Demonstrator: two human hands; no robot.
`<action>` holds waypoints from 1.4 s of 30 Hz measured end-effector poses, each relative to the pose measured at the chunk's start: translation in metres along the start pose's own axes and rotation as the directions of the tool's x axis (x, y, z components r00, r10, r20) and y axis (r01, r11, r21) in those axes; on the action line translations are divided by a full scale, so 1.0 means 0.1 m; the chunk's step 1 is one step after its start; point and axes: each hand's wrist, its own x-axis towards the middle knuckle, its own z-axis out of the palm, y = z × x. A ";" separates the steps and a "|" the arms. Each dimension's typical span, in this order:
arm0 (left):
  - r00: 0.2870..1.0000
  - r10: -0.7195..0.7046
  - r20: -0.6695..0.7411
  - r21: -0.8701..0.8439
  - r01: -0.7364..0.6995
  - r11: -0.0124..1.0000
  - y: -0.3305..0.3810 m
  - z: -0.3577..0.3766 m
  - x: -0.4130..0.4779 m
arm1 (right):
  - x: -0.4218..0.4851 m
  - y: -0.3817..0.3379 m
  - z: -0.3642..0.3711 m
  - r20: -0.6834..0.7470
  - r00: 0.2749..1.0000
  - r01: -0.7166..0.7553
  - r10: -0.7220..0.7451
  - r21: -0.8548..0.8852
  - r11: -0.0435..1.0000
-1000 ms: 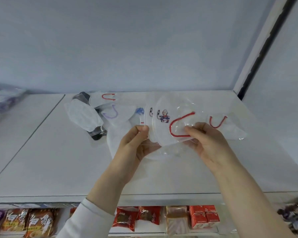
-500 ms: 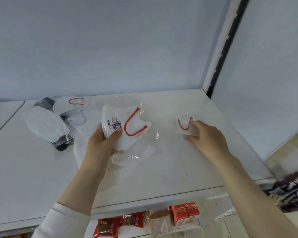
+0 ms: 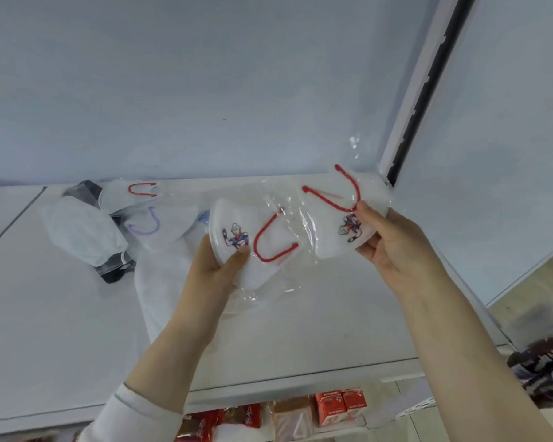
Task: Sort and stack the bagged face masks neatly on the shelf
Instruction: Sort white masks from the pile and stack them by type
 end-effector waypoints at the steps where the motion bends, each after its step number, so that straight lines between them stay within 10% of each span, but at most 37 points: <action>1: 1.000 -0.001 0.008 -0.019 0.002 1.000 -0.01 0.01 -0.02 | -0.01 0.03 0.03 -0.026 1.000 0.002 -0.001 0.055 0.999; 10: 0.996 0.079 -0.040 -0.122 -0.083 0.989 -0.02 0.29 -0.16 | -0.25 0.65 0.70 -0.376 0.926 0.072 -0.043 0.064 0.995; 17: 0.984 0.082 -0.159 0.004 -0.083 0.997 -0.02 -0.05 -0.13 | -0.23 0.58 0.47 -0.209 0.950 0.190 -0.232 -0.203 0.961; 22: 0.999 0.039 -0.028 0.061 -0.037 0.997 -0.02 -0.25 -0.13 | -0.05 0.39 0.35 0.210 0.949 0.313 -0.234 -0.552 0.773; 32: 0.956 0.075 -0.284 0.111 -0.045 0.993 0.03 -0.63 -0.15 | -0.15 0.91 0.78 0.227 0.964 0.248 -0.139 -0.573 0.782; 34: 0.914 0.075 -0.399 0.077 -0.048 0.996 0.10 -0.91 -0.11 | -0.08 0.84 0.63 0.360 0.921 0.369 -0.151 -0.678 0.636; 37: 0.856 0.058 -0.514 0.011 -0.061 0.998 0.13 -1.16 -0.09 | -0.02 0.84 0.46 0.570 0.817 0.559 0.081 -0.819 0.125; 42: 0.861 0.002 -0.508 -0.038 -0.024 0.999 0.06 -1.16 -0.11 | -0.03 0.91 0.38 0.621 0.780 0.626 -0.079 -0.776 0.077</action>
